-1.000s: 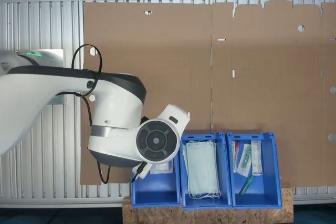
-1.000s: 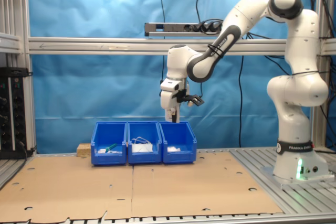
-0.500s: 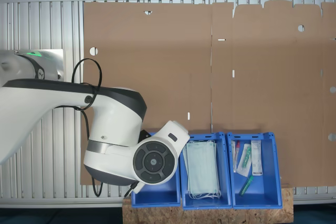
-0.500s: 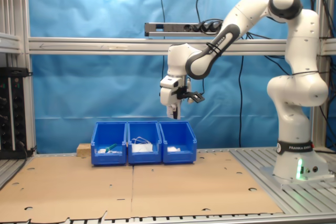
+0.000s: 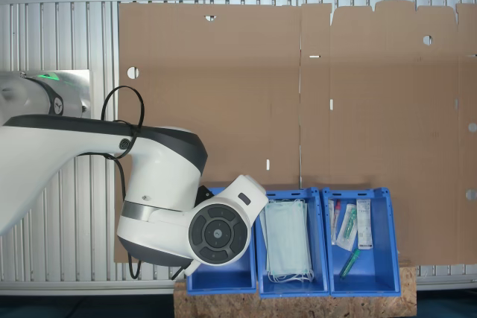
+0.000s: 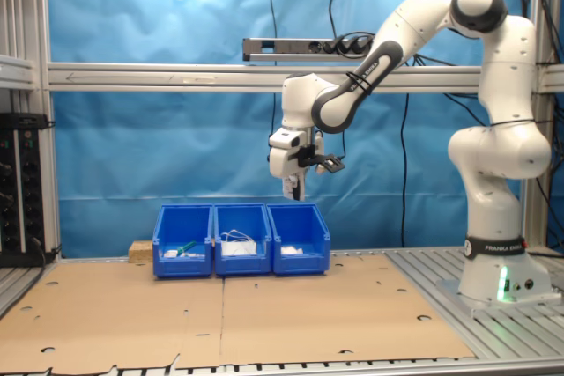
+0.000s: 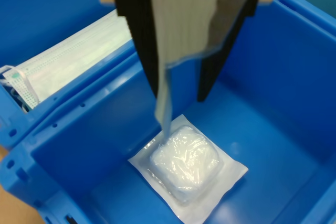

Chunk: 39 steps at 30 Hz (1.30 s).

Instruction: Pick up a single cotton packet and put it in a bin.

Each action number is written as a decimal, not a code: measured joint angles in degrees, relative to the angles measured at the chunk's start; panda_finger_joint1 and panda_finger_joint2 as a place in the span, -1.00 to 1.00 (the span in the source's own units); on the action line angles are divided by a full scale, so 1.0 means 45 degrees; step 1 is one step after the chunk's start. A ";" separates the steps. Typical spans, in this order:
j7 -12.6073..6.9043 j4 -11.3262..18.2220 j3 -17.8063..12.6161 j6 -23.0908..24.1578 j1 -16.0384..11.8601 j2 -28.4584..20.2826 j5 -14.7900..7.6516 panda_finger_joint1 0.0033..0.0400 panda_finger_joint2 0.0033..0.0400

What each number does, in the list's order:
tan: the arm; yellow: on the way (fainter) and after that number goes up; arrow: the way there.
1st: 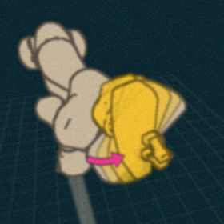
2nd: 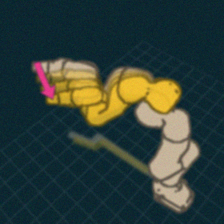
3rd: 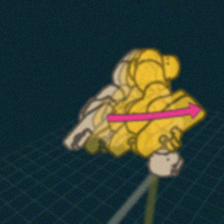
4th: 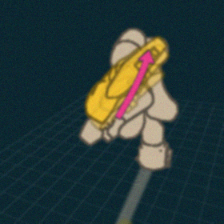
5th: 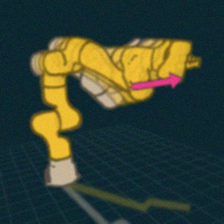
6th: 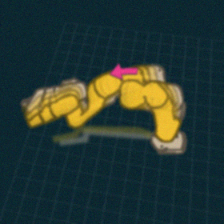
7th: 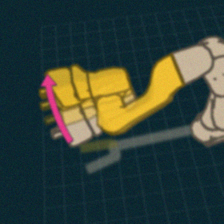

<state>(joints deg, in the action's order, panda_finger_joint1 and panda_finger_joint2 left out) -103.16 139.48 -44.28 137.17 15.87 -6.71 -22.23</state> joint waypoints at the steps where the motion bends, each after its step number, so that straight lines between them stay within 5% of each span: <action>1: 0.0024 0.0000 -0.0005 -0.0012 0.0000 0.0000 -0.0001 -0.90 -0.90; 39: 0.0528 0.0000 -0.0034 -0.0079 0.0000 0.0000 -0.0013 -0.90 -0.90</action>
<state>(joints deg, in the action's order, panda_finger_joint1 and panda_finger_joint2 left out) -100.78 139.48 -44.43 136.81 15.87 -6.71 -22.29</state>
